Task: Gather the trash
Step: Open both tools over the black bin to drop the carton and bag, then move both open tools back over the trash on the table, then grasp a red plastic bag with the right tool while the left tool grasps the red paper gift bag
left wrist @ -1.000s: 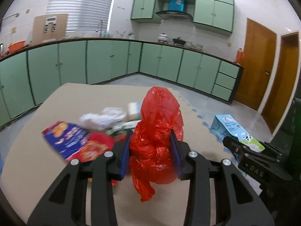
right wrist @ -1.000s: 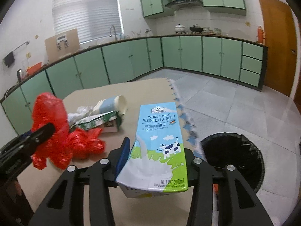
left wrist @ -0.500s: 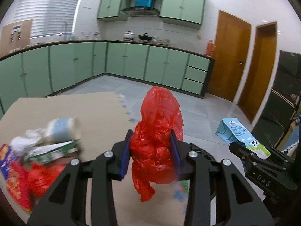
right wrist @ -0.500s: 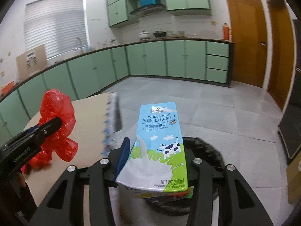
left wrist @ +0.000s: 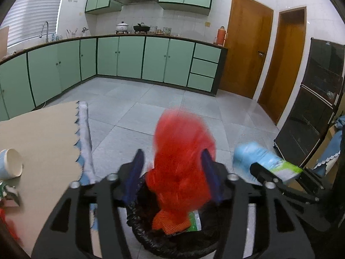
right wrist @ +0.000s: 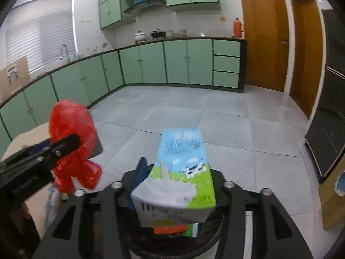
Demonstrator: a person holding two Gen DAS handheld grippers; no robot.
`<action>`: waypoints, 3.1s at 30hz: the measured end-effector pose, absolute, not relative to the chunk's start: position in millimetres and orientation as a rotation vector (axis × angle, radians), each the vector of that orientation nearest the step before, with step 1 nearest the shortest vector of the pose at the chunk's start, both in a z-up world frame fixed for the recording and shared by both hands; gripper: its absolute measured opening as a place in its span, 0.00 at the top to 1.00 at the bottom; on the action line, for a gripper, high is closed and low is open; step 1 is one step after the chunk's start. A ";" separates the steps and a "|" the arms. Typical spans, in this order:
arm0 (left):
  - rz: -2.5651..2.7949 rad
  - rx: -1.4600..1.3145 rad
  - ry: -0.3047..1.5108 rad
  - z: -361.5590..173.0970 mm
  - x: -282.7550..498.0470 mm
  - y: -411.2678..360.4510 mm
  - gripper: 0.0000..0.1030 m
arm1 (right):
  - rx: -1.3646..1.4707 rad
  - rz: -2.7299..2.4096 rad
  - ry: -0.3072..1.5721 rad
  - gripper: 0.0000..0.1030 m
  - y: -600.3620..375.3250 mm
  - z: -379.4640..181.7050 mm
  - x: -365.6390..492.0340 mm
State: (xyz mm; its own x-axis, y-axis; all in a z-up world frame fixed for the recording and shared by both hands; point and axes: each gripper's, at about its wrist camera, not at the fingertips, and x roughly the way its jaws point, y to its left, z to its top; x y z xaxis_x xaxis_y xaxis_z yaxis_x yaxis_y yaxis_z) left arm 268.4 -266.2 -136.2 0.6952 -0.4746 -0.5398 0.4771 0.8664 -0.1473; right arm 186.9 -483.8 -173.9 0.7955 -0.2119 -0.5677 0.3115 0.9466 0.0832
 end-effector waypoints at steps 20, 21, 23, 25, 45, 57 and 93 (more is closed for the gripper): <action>-0.359 0.006 0.466 -95.7 208.0 -133.7 0.25 | 0.194 -0.214 0.537 0.19 -422.1 -152.0 160.8; -0.324 0.014 0.463 -97.5 201.8 -117.4 0.24 | 0.182 -0.193 0.533 0.16 -406.3 -150.2 162.8; -0.255 0.021 0.465 -99.2 193.5 -87.0 0.22 | 0.160 -0.162 0.523 0.07 -382.2 -148.3 166.6; -0.173 0.012 0.479 -102.5 186.4 -51.3 0.20 | 0.133 -0.124 0.525 0.06 -353.3 -148.3 174.6; 0.158 -0.049 0.585 -130.4 155.5 122.5 0.15 | -0.003 0.277 0.650 0.10 -133.3 -176.0 208.8; 0.164 -0.095 0.610 -138.4 156.9 148.1 0.15 | 0.033 0.432 0.728 0.75 -115.1 -185.5 213.5; 0.043 -0.004 0.758 -165.4 188.6 68.5 0.14 | 0.088 0.323 0.629 0.94 -181.1 -164.8 187.5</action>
